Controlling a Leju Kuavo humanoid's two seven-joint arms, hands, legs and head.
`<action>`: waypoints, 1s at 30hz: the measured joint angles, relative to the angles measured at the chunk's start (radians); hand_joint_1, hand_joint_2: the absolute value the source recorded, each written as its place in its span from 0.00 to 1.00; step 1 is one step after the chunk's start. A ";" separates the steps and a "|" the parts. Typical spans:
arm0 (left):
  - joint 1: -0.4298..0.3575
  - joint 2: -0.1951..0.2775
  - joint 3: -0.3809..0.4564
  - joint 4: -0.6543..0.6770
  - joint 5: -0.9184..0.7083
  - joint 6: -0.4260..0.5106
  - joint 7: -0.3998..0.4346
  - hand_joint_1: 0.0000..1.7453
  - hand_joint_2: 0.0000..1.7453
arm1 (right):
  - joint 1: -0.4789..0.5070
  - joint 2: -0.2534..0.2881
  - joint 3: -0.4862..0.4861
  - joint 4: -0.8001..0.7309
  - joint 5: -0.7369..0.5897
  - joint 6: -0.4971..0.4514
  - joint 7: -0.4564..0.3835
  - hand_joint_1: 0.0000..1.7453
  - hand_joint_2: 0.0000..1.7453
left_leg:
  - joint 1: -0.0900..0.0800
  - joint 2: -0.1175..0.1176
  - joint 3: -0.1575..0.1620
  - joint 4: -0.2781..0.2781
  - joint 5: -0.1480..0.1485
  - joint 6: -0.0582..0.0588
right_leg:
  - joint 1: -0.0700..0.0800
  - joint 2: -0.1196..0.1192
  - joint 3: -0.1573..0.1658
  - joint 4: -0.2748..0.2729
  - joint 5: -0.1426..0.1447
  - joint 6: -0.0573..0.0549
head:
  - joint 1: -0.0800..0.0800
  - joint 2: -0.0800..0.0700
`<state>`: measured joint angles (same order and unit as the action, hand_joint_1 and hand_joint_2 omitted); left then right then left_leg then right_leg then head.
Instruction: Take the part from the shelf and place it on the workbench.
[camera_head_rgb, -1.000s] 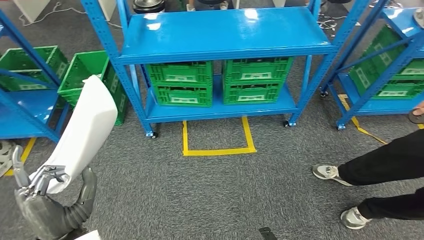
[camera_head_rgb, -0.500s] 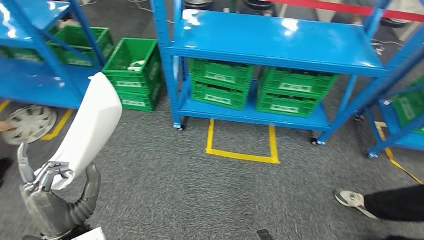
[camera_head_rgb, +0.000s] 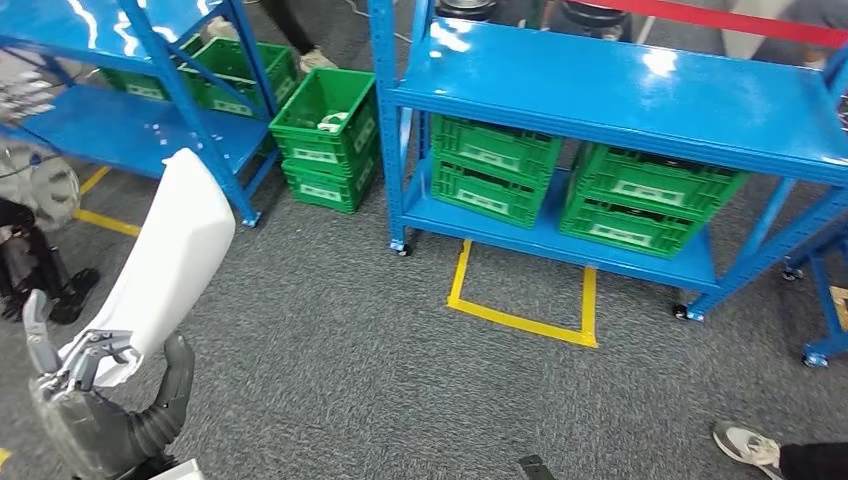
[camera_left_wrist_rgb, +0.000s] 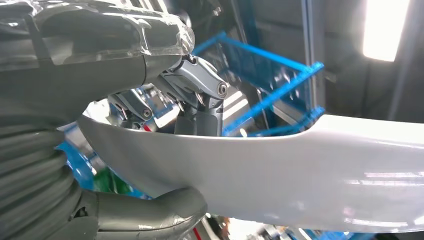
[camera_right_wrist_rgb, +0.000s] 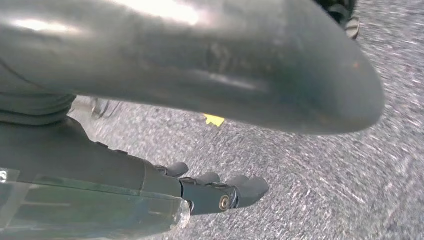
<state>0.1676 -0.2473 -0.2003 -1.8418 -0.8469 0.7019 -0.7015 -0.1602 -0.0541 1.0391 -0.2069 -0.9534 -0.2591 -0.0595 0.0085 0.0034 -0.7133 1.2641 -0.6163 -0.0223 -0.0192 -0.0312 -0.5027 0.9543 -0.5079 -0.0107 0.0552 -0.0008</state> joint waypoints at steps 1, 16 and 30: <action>0.000 0.001 0.000 0.000 0.000 0.000 0.000 1.00 1.00 | 0.001 0.000 0.000 0.000 0.000 0.001 0.000 0.00 0.00 | 0.003 0.001 -0.004 0.014 0.003 -0.003 | 0.000 -0.015 0.000 0.001 -0.001 0.001 | -0.001 0.000; 0.001 -0.004 0.002 -0.008 -0.004 0.000 0.000 1.00 1.00 | 0.000 0.002 0.001 0.000 0.002 0.005 0.001 0.00 0.00 | -0.010 -0.045 0.148 -0.283 0.135 0.058 | 0.002 0.028 -0.098 0.295 -0.165 0.050 | 0.030 0.000; -0.004 -0.005 0.028 -0.043 -0.014 0.000 0.000 1.00 1.00 | -0.013 0.006 0.001 0.000 0.011 0.015 0.005 0.00 0.00 | -0.004 0.002 0.013 -0.030 0.012 0.000 | 0.004 0.015 0.019 -0.006 -0.007 -0.006 | 0.005 0.000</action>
<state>0.1635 -0.2523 -0.1725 -1.8850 -0.8614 0.7023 -0.7014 -0.1733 -0.0480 1.0398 -0.2071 -0.9421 -0.2440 -0.0542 0.0045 0.0059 -0.7002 1.2337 -0.6041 -0.0223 -0.0151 -0.0158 -0.4833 0.9485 -0.5145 -0.0163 0.0604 -0.0008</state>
